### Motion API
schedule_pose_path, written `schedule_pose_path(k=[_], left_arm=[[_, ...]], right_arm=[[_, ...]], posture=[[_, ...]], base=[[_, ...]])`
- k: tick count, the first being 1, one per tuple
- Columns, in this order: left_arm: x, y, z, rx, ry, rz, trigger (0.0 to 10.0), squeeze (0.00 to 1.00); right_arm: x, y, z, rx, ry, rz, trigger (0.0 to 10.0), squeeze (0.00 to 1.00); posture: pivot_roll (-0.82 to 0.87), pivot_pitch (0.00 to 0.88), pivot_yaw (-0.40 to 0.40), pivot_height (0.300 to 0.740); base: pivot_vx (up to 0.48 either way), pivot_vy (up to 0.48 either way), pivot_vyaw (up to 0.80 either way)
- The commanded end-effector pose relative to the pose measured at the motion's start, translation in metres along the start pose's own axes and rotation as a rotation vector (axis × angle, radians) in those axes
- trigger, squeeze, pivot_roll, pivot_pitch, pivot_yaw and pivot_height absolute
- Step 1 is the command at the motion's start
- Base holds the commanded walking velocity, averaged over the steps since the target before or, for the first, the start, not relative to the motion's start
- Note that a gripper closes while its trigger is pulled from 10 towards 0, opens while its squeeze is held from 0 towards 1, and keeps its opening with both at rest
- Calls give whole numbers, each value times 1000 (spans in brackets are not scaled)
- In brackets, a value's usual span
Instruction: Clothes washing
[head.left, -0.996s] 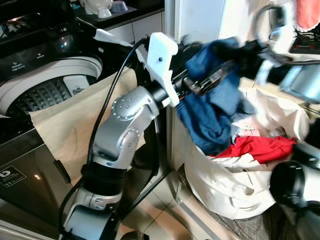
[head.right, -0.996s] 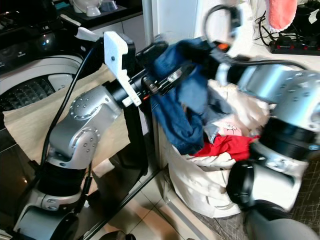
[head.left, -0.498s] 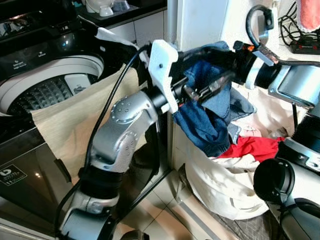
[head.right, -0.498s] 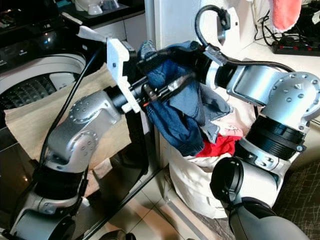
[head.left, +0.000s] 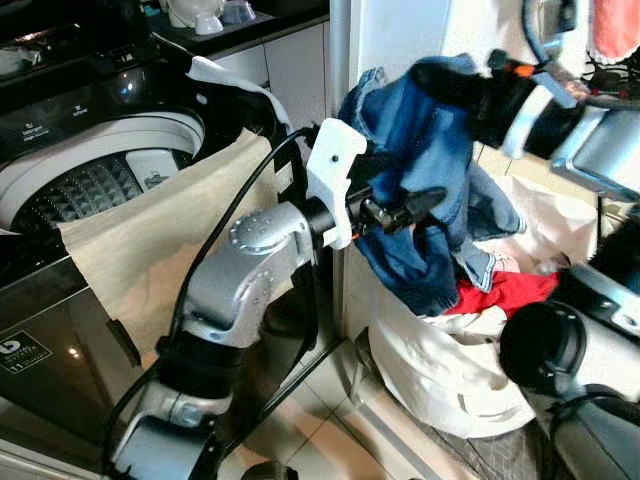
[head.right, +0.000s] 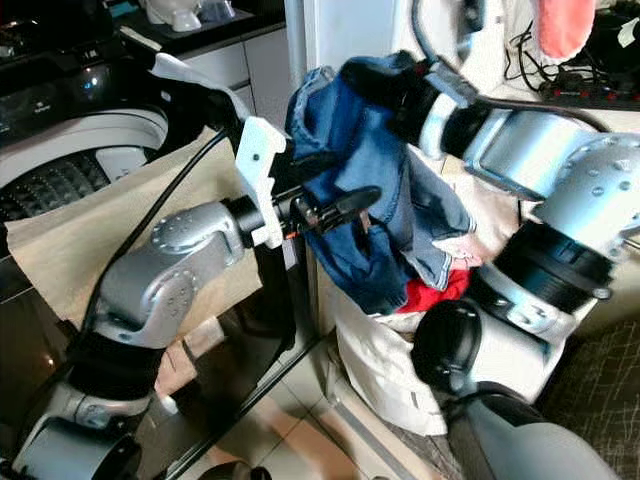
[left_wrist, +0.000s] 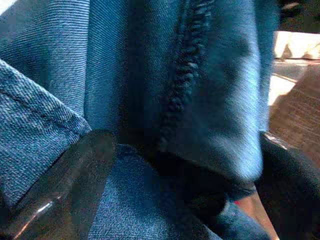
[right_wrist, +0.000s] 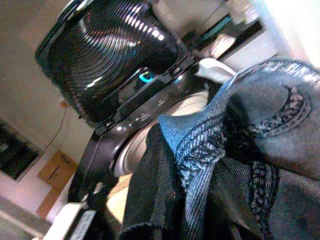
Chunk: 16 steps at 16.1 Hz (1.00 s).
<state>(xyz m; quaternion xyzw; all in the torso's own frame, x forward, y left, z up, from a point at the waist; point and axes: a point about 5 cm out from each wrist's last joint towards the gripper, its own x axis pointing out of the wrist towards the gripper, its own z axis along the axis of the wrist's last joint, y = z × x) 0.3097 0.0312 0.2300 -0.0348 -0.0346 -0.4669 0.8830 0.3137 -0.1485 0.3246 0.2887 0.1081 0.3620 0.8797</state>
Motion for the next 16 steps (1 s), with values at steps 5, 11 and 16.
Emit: schedule_pose_path(k=[5,11,16], left_arm=[[5,0,10,-31,-60,23,0,0],[2,-4,13,-23,-85,-49,0,0],[1,-2,13,-9,-82,-56,0,0]], right_arm=[[-2,14,5,-43,-33,47,0,0],[-3,10,2,-51,-22,6,0,0],[-3,9,0,-69,-10,-17,0,0]], posture=[[-84,0,70,740],[-78,0,73,740],[-78,0,80,740]], base=[[0,0,0],[0,0,0],[0,0,0]])
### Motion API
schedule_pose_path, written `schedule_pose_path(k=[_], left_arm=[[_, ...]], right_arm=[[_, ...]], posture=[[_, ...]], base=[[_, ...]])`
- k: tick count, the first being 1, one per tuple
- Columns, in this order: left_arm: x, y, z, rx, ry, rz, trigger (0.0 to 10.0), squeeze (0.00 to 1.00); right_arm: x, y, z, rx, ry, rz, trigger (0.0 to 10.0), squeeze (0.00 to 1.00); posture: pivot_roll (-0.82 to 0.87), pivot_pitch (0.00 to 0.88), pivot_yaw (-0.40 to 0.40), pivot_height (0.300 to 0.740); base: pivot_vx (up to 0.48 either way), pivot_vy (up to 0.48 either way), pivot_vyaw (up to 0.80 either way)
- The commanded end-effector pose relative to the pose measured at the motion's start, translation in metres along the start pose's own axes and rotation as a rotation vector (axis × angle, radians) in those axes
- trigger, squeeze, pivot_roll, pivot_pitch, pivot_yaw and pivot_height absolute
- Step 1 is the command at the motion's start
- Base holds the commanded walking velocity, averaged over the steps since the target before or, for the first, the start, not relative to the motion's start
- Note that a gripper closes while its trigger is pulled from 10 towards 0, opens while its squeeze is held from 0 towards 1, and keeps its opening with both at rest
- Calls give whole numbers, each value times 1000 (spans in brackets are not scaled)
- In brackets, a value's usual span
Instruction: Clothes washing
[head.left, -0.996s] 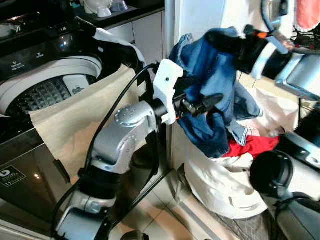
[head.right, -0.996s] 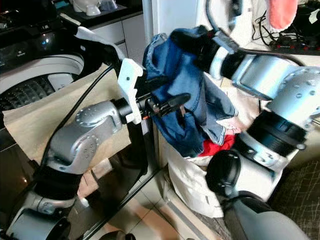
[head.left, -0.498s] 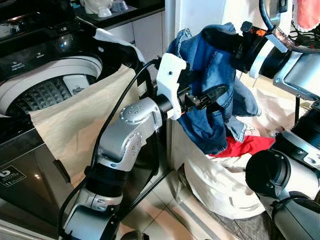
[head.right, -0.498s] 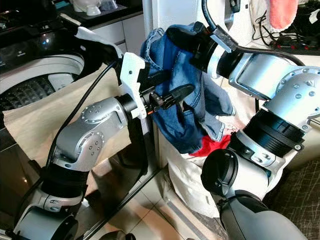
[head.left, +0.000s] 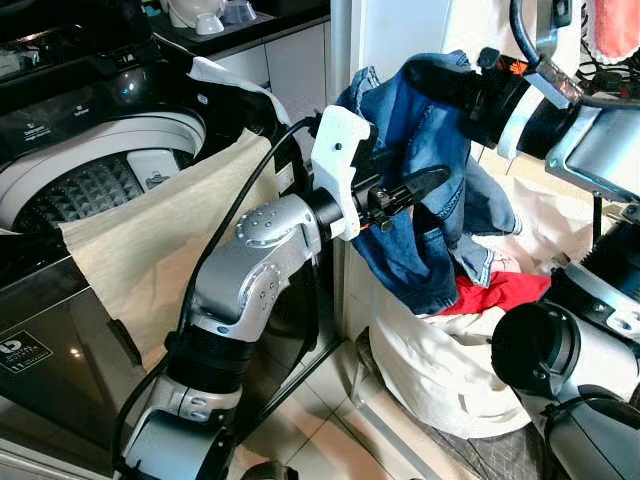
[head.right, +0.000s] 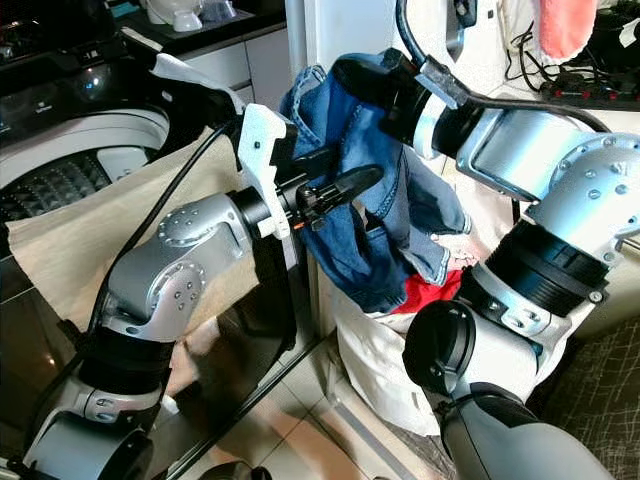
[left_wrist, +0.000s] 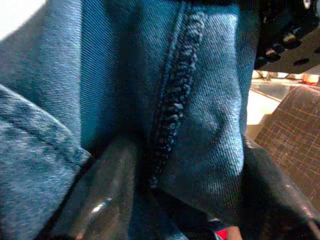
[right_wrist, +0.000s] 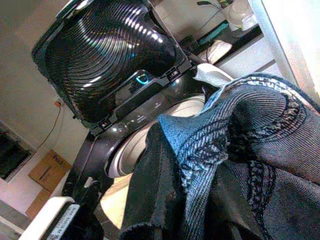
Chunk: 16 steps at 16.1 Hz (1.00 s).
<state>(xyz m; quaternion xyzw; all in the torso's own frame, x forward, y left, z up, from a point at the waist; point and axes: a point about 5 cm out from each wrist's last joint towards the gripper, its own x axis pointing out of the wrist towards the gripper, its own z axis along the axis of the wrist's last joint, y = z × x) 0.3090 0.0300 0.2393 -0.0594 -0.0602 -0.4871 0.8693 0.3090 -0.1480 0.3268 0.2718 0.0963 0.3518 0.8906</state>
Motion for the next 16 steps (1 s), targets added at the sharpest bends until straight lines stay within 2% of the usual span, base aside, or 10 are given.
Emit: schedule_pose_path(k=[1,7,8,9,10,11,13,16], left_arm=[[-1,1,4,14,-13,-5,0,0],[-3,3,6,-3,-26,6,0,0],[-3,4,7,1,-34,13,0,0],[-4,6,9,-2,-45,21,0,0],[-4,6,10,-4,-50,25,0,0],[-4,9,12,-7,-64,43,0,0],[-6,16,17,-2,-87,88,0,0],[-13,38,30,12,-148,226,0,0]], right_arm=[[0,5,0,-27,4,11,0,0],[-1,6,0,-33,-6,6,0,0],[-1,5,-1,-37,-6,0,353,0],[-1,5,-1,-45,-6,-9,8745,0],[-1,4,-1,-50,-5,-14,8745,0],[-2,4,-2,-52,-6,-12,10000,1000],[-5,4,-3,-64,-5,-10,10000,1000],[-15,-1,-3,-90,-5,-31,10000,1000]], posture=[[-78,0,83,740],[-80,0,89,740],[-80,0,90,740],[-81,0,93,740],[-81,0,93,740],[-80,0,94,740],[-79,0,94,740],[-74,0,94,740]], base=[[0,0,0],[0,0,0],[0,0,0],[0,0,0],[0,0,0],[0,0,0],[0,0,0],[0,0,0]])
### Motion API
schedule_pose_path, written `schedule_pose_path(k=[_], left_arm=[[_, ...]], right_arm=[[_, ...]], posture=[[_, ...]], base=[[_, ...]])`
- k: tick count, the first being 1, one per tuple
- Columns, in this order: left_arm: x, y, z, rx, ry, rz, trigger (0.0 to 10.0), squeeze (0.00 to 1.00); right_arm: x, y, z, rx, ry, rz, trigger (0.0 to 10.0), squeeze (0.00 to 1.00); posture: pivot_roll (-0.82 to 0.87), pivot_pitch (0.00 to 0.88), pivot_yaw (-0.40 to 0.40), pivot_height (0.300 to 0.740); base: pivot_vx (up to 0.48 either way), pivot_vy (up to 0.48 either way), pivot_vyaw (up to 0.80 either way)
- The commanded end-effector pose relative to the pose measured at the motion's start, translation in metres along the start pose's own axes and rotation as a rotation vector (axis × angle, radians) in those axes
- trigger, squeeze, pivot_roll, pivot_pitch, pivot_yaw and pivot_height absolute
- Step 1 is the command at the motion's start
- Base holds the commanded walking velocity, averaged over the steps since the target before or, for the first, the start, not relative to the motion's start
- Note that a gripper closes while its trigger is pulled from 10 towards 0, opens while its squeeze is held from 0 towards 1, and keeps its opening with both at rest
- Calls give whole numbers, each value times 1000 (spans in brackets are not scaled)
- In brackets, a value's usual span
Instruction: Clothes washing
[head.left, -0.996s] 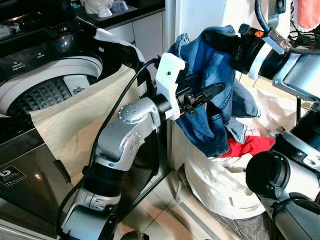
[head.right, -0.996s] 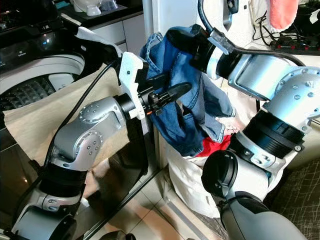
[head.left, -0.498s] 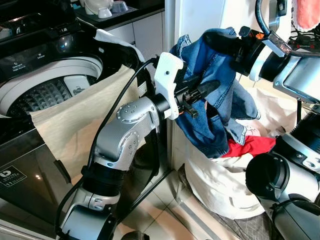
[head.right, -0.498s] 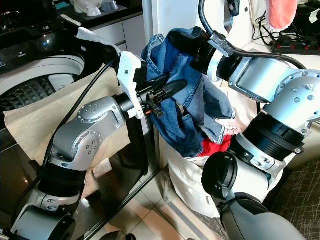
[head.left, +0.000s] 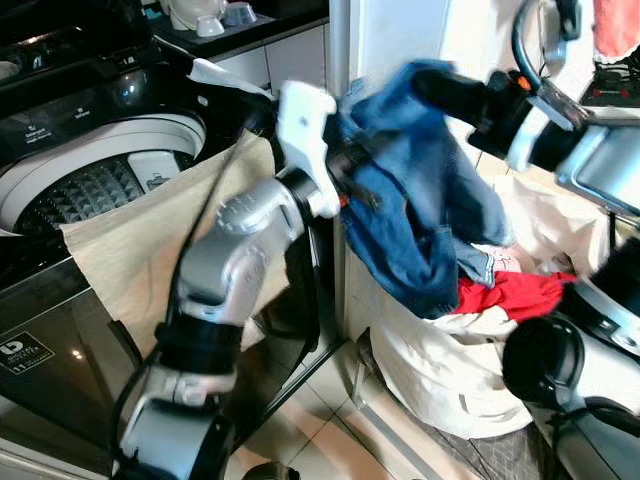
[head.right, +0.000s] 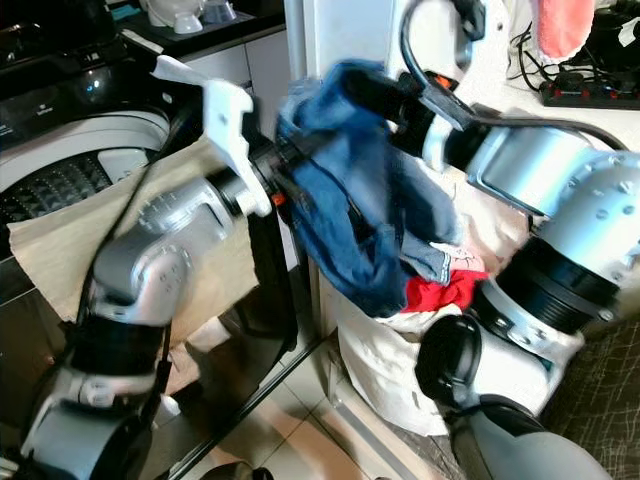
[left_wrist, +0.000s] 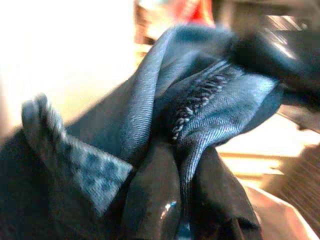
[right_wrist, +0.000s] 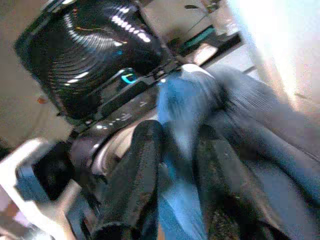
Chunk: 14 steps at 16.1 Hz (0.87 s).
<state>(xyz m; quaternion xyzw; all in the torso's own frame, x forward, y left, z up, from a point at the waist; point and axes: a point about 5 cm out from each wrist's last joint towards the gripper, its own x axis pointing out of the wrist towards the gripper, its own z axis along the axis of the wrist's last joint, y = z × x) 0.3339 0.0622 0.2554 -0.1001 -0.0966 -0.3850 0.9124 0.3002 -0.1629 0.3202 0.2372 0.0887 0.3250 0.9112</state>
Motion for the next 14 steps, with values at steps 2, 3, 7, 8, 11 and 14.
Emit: schedule_pose_path(k=[2,3,7,8,11,14], left_arm=[[-5,21,21,47,-63,93,0,0],[-8,29,25,61,-68,126,0,0],[0,77,46,260,36,313,0,0],[2,98,74,372,27,420,0,0],[-8,110,209,840,-229,717,0,0],[-21,91,275,1033,-403,807,0,0]], right_arm=[[-13,-6,5,-38,-18,-39,10000,1000],[-24,-17,9,-63,-26,-126,10000,1000],[-42,-37,-3,-208,64,-301,10000,0],[-38,-36,-8,-206,74,-291,10000,0],[-27,-31,-14,-227,81,-263,10000,0],[-25,-30,-15,-246,55,-262,10000,0]], posture=[[-71,0,96,740],[-68,0,96,740],[-50,0,95,740],[-42,0,98,740],[-37,0,111,740],[-36,0,130,740]], base=[[0,0,0],[0,0,0],[0,0,0],[0,0,0],[0,0,0],[0,0,0]])
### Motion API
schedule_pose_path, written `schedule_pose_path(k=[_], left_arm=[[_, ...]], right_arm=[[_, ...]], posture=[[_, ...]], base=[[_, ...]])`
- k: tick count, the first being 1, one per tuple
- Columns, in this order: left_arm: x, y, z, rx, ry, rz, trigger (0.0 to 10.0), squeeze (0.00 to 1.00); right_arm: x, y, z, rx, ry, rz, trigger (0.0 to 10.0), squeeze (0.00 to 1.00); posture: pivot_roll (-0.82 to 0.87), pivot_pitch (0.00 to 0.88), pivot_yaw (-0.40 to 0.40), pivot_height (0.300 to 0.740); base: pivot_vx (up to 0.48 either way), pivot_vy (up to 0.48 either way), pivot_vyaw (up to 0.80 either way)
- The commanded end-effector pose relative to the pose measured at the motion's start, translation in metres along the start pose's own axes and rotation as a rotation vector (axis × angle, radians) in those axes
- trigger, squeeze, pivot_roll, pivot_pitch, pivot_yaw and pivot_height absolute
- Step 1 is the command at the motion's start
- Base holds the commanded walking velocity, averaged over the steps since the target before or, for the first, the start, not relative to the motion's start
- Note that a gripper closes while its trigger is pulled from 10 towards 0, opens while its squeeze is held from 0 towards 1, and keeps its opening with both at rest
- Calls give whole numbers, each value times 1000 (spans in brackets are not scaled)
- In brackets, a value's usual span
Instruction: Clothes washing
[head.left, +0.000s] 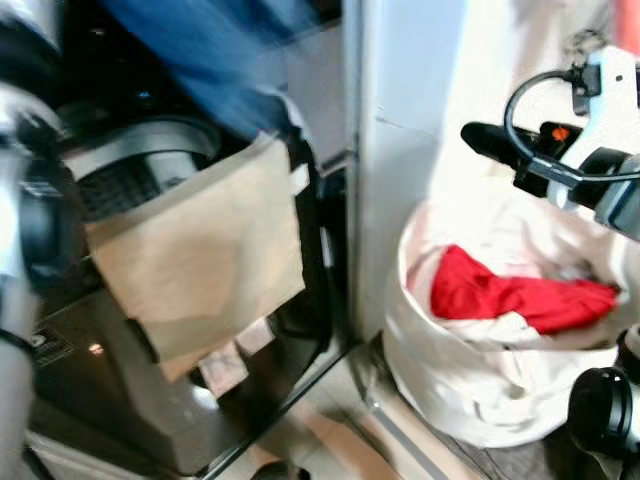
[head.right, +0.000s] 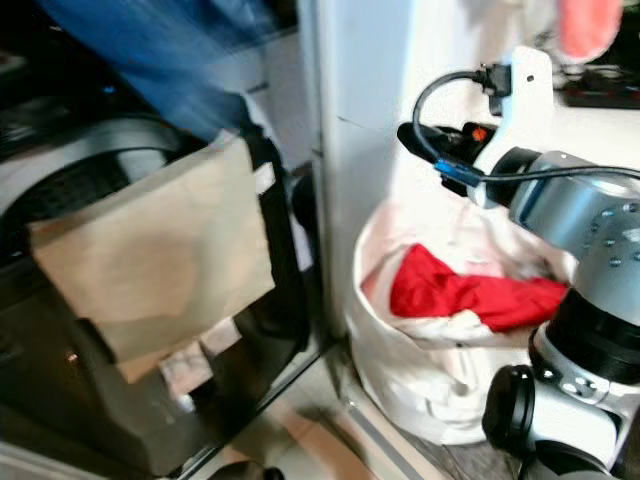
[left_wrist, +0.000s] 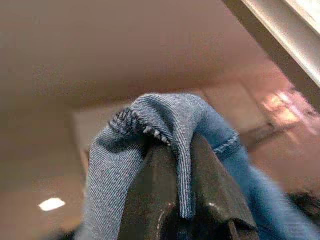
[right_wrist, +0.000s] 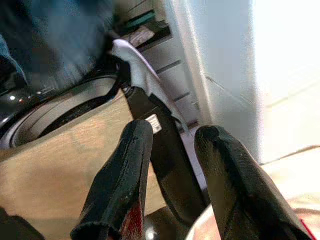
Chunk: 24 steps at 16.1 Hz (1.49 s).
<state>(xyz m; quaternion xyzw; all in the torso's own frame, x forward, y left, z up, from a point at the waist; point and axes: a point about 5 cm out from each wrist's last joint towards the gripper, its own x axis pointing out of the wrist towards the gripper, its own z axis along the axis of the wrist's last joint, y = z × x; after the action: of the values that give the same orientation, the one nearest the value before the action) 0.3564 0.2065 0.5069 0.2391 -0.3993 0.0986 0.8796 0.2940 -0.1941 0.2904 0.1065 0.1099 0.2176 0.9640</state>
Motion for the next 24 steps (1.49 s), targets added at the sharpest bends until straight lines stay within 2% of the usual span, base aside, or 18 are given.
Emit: schedule_pose_path(k=[1,2,4,5,6,7,8,9,10,11,12,13,14,15,16,17,20,24], left_arm=[[-2,-3,-15,25,61,-17,0,0],[-12,-16,-41,14,150,-56,0,0],[-41,-48,-93,-19,358,-169,0,0],[-61,-63,-118,-22,471,-218,6000,0],[-75,-72,-134,-29,550,-242,10000,0],[-100,-85,-157,-86,680,-280,10000,0],[-112,-90,-166,-112,729,-288,10000,0],[-152,-98,-196,-142,923,-267,10000,0],[-159,-98,-201,-139,960,-257,10000,0],[-171,-95,-209,-99,1019,-244,10000,0],[-172,-93,-211,-93,1035,-230,10000,0],[-174,-88,-213,-62,1052,-209,10000,0],[-171,-85,-212,-53,1038,-197,10000,486],[-161,-79,-207,-25,988,-169,10000,1000],[-152,-75,-202,-53,951,-138,10000,1000],[-150,-73,-201,-86,951,-125,10000,1000],[-153,-76,-203,-124,979,-135,10000,1000],[-151,-76,-201,-115,965,-137,10000,1000]], right_arm=[[-1,1,-2,-18,-11,-5,10000,0],[0,1,-5,-19,-9,-11,10000,0],[3,2,-9,-24,-5,-13,10000,0],[4,3,-12,-25,2,-12,10000,0],[6,5,-15,-27,9,-9,10000,0],[9,10,-20,-30,23,2,10000,0],[10,13,-23,-36,35,11,10000,0],[11,29,-43,-132,116,73,10000,0],[10,34,-48,-162,141,100,10000,0],[4,49,-62,-243,182,218,10000,0],[0,56,-66,-279,195,277,10000,0],[-12,74,-72,-333,201,433,10000,0],[-15,79,-72,-339,191,471,10000,0],[-16,82,-70,-344,170,486,10000,0],[-14,81,-69,-347,154,471,10000,0],[-10,79,-68,-363,133,449,10000,0],[-7,79,-66,-368,106,442,10000,0],[-3,72,-62,-365,70,373,10000,0]], posture=[[-36,0,131,740],[-35,0,129,740],[-37,0,124,740],[-40,0,122,740],[-40,0,122,740],[-49,0,123,740],[-64,0,126,740],[-82,0,137,740],[-82,0,137,740],[-94,0,146,740],[-97,0,148,740],[-101,0,152,740],[-102,0,151,740],[-102,0,151,740],[-100,0,149,740],[-97,0,148,740],[-94,0,147,740],[-98,0,155,740]], base=[[0,0,0],[0,0,0],[0,0,0],[0,0,0],[0,0,0],[0,0,0],[0,0,0],[0,0,0],[0,0,0],[0,0,0],[0,0,0],[0,0,0],[0,0,0],[0,0,0],[0,0,0],[0,0,0],[0,0,0],[0,0,0]])
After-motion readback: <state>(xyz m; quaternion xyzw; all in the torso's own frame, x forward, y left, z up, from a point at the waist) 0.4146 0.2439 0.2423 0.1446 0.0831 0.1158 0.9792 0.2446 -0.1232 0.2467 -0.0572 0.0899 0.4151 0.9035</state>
